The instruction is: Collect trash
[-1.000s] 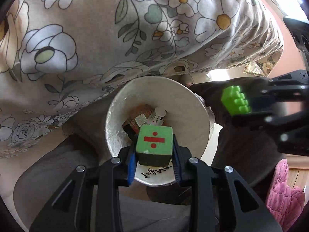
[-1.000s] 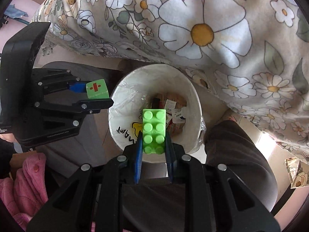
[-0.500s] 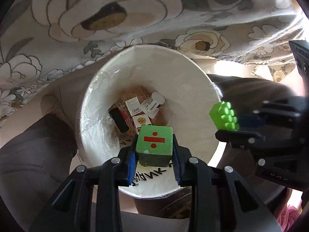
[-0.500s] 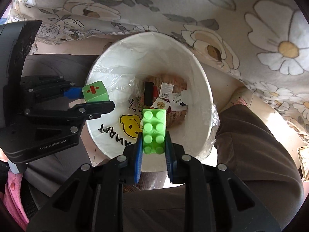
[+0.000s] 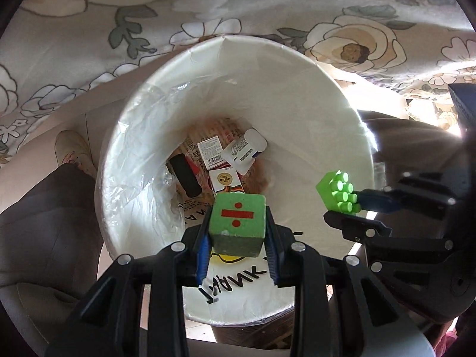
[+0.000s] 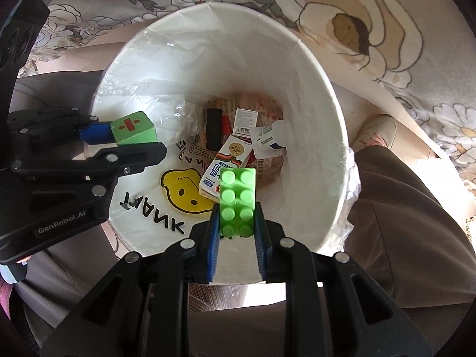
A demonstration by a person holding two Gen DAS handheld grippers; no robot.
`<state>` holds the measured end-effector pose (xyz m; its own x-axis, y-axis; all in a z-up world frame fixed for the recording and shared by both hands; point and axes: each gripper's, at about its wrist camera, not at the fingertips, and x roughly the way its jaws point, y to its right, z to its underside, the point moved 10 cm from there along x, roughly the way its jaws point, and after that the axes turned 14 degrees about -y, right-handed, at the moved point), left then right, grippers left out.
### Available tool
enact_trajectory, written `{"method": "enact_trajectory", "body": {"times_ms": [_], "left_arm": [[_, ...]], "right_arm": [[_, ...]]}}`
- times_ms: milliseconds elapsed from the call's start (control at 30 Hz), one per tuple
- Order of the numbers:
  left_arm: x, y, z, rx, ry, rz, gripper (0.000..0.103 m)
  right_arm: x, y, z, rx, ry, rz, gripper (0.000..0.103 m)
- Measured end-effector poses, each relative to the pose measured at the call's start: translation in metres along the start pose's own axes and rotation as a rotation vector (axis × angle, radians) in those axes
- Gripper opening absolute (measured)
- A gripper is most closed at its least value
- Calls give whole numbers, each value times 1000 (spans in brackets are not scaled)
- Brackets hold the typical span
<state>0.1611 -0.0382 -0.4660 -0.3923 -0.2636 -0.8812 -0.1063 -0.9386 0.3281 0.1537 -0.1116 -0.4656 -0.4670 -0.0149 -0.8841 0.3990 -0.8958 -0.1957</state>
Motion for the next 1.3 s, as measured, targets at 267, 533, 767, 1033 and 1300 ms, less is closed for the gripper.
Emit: {"method": "enact_trajectory", "body": {"times_ms": [267, 533, 767, 1033, 1300], "left_arm": [[13, -5, -1, -13, -31, -2, 33], [9, -5, -2, -23, -22, -9, 42], [4, -5, -2, -30, -9, -3, 45], [-13, -5, 4, -28, 21, -4, 50], [-58, -4, 25, -40, 110, -10, 63]], "right_arm": [[16, -1, -4, -3, -35, 16, 23], [19, 7, -4, 30, -46, 36, 45], [11, 9, -6, 38, -23, 17, 45], [-4, 4, -1, 28, 16, 9, 45], [-36, -4, 18, 29, 89, -10, 51]]}}
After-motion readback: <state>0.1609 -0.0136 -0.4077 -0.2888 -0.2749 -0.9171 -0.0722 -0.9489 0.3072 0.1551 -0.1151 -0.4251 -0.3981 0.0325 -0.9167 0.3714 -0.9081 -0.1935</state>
